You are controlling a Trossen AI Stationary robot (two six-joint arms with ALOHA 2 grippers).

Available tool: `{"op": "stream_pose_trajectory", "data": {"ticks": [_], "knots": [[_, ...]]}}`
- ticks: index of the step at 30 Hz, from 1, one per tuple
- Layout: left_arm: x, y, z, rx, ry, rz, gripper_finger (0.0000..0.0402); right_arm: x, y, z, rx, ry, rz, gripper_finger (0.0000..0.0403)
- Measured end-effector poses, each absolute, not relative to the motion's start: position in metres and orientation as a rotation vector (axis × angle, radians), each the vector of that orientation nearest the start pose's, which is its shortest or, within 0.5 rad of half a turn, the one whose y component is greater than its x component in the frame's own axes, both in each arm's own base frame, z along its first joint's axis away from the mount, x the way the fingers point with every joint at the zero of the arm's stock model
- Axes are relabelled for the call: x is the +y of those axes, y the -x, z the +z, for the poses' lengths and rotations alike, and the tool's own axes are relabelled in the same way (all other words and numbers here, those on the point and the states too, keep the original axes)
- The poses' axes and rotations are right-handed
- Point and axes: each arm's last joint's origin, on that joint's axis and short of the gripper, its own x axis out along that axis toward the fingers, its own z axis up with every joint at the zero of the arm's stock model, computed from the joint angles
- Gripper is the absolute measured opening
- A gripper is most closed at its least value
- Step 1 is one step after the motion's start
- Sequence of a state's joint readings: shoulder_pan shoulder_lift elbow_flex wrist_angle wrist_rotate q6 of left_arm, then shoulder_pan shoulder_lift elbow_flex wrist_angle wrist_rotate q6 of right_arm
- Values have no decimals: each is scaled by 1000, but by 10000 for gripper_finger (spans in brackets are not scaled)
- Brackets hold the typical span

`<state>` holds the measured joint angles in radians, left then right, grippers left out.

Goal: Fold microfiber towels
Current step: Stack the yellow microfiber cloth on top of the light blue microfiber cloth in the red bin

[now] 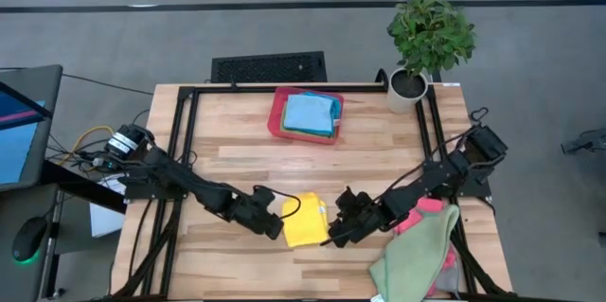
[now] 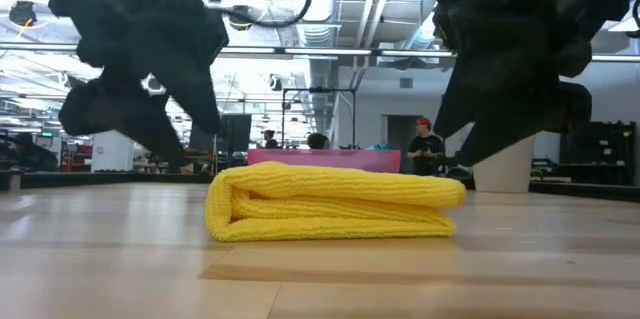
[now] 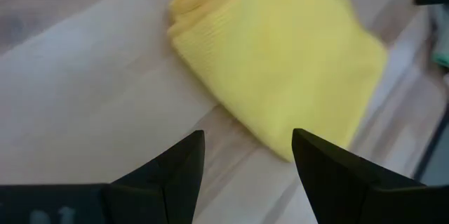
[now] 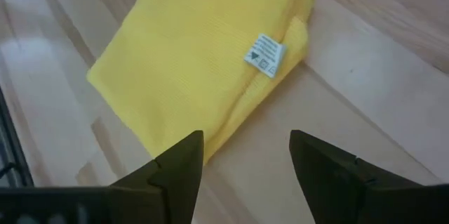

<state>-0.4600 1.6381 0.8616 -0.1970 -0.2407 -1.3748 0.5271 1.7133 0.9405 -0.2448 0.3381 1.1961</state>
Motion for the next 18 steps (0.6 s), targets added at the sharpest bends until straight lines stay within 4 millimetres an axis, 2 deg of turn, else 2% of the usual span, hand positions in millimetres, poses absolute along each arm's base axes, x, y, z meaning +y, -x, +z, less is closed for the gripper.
{"op": "stream_pose_trajectory", "data": {"ticks": [5,8,13,18], "knots": [[-136,-285,137,951,1022,453,209,150,-290,156,868,-713,-388,240],[-139,-291,129,940,1063,455,208,148,-291,157,865,-719,-392,240],[-139,-294,129,859,1053,470,208,149,-289,152,879,-705,-389,247],[-134,-294,129,868,1002,466,208,152,-290,153,867,-708,-373,250]]}}
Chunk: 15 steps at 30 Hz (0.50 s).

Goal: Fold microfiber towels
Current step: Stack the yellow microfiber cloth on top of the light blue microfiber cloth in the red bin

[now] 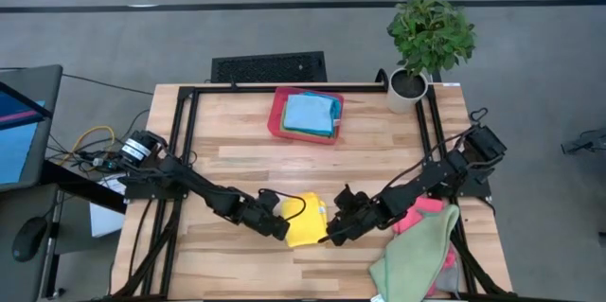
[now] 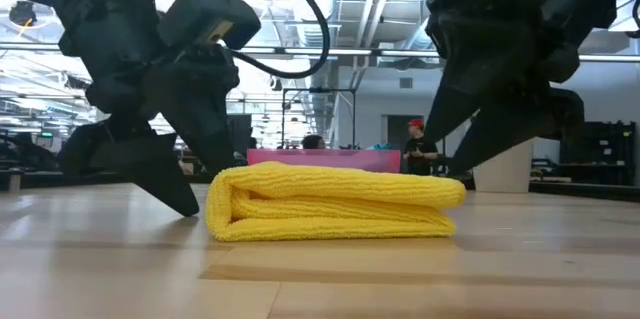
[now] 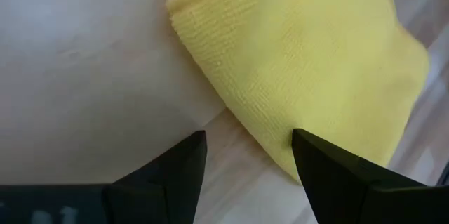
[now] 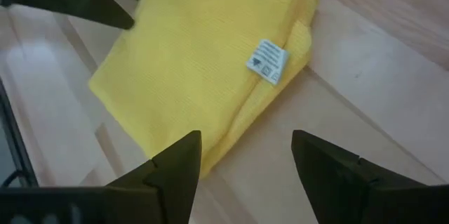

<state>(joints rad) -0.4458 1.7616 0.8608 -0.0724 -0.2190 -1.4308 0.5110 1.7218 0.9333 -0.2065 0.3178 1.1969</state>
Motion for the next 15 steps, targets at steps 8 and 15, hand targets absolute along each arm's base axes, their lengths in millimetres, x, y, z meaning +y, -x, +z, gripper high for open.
{"op": "stream_pose_trajectory", "data": {"ticks": [8,15], "knots": [[-134,-295,128,842,1088,512,212,147,-288,147,845,-741,-418,250],[-136,-302,131,774,1131,469,266,143,-287,139,766,-754,-381,250]]}}
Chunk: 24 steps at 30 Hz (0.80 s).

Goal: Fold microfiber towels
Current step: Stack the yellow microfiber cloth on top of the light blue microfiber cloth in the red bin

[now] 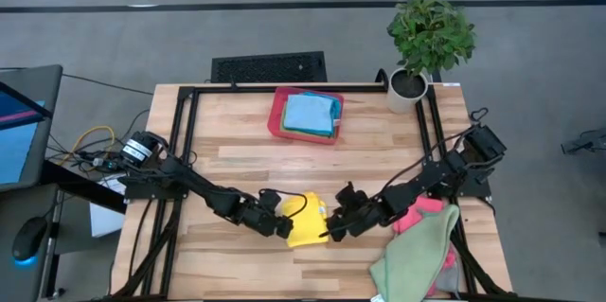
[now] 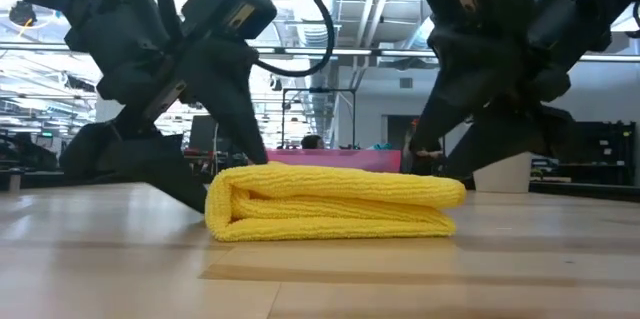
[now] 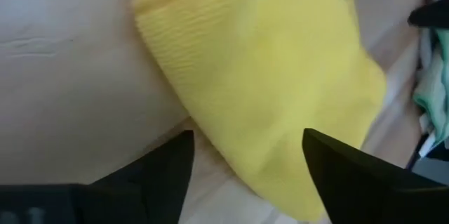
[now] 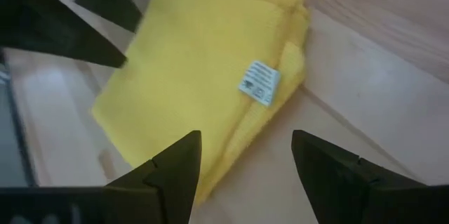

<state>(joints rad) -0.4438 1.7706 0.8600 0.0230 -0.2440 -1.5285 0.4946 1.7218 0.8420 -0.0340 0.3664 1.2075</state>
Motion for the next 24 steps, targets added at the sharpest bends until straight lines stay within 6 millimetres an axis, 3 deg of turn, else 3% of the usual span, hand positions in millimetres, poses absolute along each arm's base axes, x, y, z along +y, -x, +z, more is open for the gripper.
{"op": "stream_pose_trajectory", "data": {"ticks": [6,15,19,24], "knots": [[-138,-301,126,736,1163,530,305,141,-290,124,761,-760,-387,250],[-140,-304,125,684,1167,521,305,145,-307,98,729,-845,-334,250],[-139,-303,124,674,1147,546,269,143,-309,99,727,-868,-327,249],[-138,-306,114,642,1118,584,197,140,-310,96,734,-887,-351,224]]}}
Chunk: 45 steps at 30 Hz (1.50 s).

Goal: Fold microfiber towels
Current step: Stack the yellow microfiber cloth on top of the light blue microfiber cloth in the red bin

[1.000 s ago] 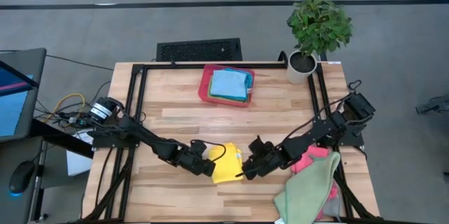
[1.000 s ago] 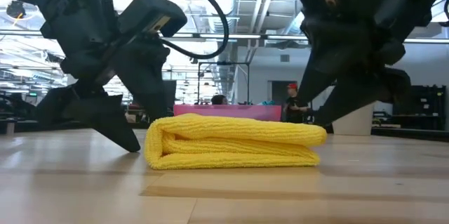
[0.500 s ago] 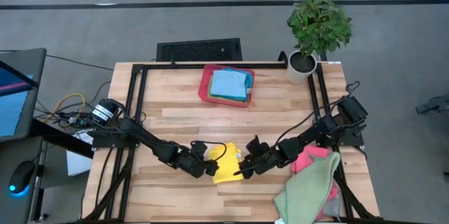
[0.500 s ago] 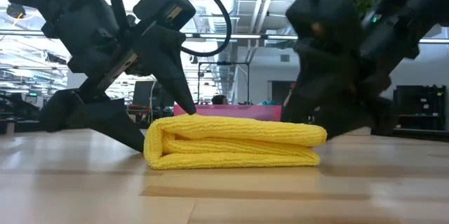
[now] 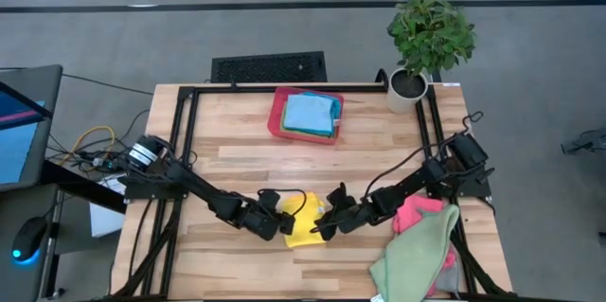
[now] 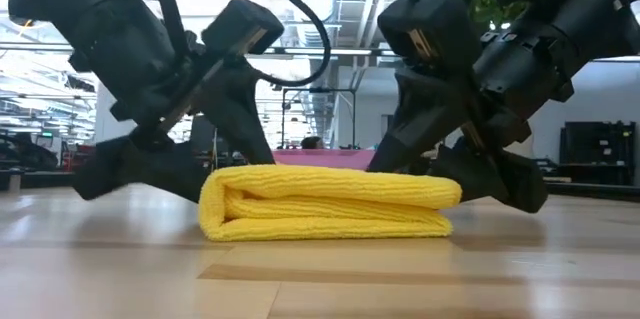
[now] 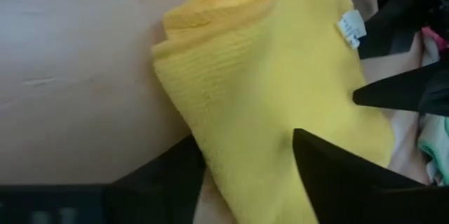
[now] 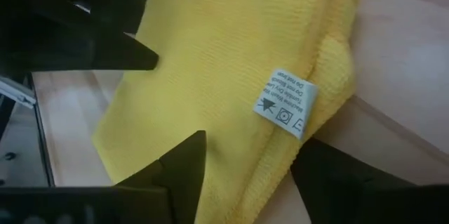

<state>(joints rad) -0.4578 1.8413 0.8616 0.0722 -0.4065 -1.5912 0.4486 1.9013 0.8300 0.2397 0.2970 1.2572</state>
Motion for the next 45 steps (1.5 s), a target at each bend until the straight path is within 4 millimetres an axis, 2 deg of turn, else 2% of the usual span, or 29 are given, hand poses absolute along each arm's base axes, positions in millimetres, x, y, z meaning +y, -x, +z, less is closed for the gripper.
{"op": "stream_pose_trajectory", "data": {"ticks": [4,7,14,19,23,28,31,38,45], "knots": [[-141,-313,98,619,1126,558,137,139,-313,89,726,-885,-357,170],[-141,-314,95,629,1108,549,99,139,-313,86,732,-870,-350,127],[-137,-311,110,593,1085,562,22,140,-312,92,726,-817,-311,18],[-119,-320,121,545,1027,532,11,128,-315,102,723,-775,-305,24],[-101,-326,126,554,1005,521,9,116,-318,119,691,-742,-298,17],[-80,-330,142,530,976,514,6,96,-313,145,682,-693,-339,17],[-63,-331,160,481,944,508,8,79,-312,159,669,-670,-366,17],[-2,-328,193,393,905,547,7,30,-312,190,569,-652,-403,17],[65,-321,209,363,862,594,6,-27,-309,204,507,-646,-479,17]]}}
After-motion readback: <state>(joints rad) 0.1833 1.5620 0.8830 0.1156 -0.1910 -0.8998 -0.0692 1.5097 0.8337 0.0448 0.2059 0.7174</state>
